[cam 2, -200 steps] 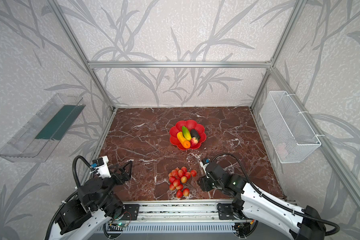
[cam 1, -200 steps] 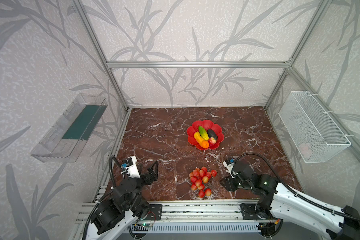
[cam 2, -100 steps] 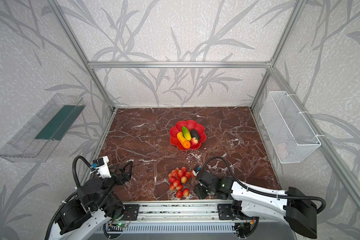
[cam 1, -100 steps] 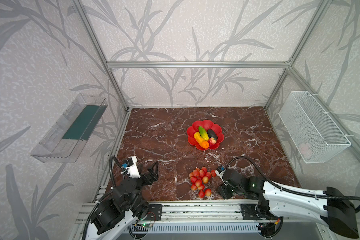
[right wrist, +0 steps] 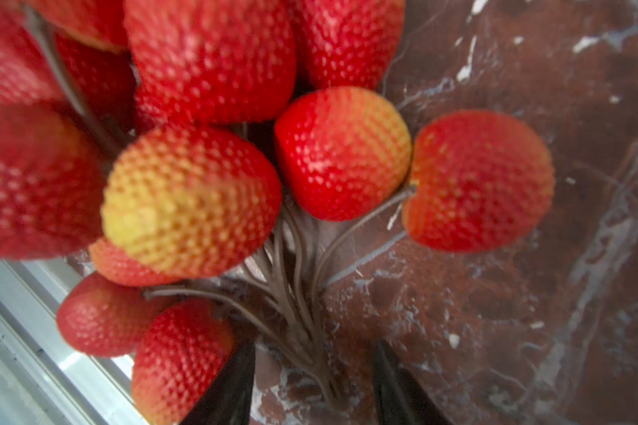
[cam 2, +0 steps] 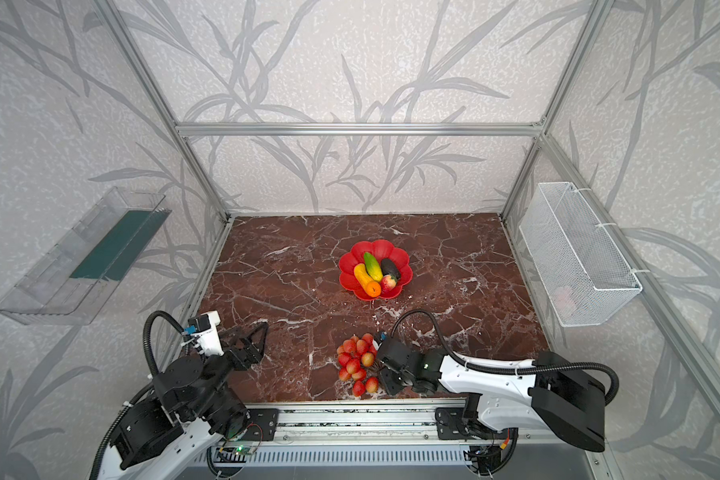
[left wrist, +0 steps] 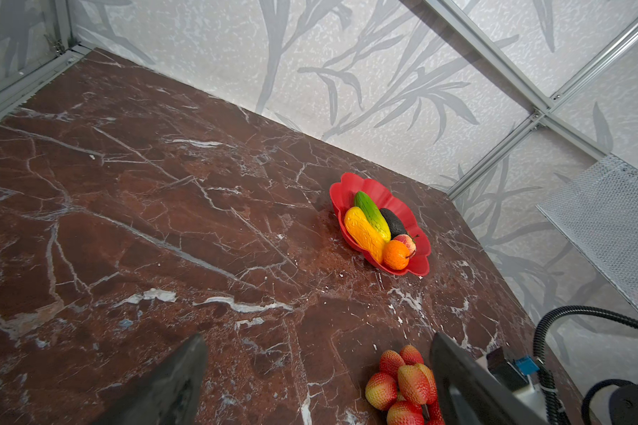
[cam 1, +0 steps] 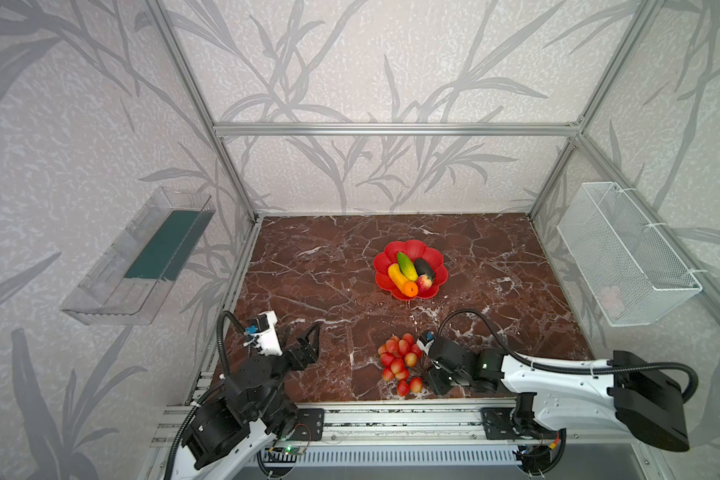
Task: Place and organize the fake fruits in the fruit bowl
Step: 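Move the right gripper down onto the stems of the lychee bunch, then grasp the lychee bunch by its stems with the right gripper and lift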
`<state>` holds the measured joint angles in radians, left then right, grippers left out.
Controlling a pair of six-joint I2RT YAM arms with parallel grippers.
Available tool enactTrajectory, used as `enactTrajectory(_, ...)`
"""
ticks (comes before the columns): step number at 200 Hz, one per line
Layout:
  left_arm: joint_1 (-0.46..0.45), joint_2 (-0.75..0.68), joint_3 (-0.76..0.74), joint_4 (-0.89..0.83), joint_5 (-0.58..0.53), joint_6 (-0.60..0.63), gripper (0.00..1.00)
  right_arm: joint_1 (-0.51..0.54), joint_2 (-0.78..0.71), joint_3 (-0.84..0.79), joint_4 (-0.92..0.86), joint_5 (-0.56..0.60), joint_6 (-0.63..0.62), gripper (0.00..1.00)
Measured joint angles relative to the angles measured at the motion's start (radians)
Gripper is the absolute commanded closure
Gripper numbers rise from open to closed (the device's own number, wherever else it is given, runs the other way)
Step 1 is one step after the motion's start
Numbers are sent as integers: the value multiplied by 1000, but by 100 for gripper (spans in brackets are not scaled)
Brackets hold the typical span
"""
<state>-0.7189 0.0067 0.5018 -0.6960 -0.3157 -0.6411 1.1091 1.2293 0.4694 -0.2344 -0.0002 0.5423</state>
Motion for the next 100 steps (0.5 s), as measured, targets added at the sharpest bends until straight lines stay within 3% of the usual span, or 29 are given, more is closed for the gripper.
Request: enactTrajectory(100, 0, 0, 0, 44, 97, 13, 5, 16, 193, 94, 164, 8, -47, 100)
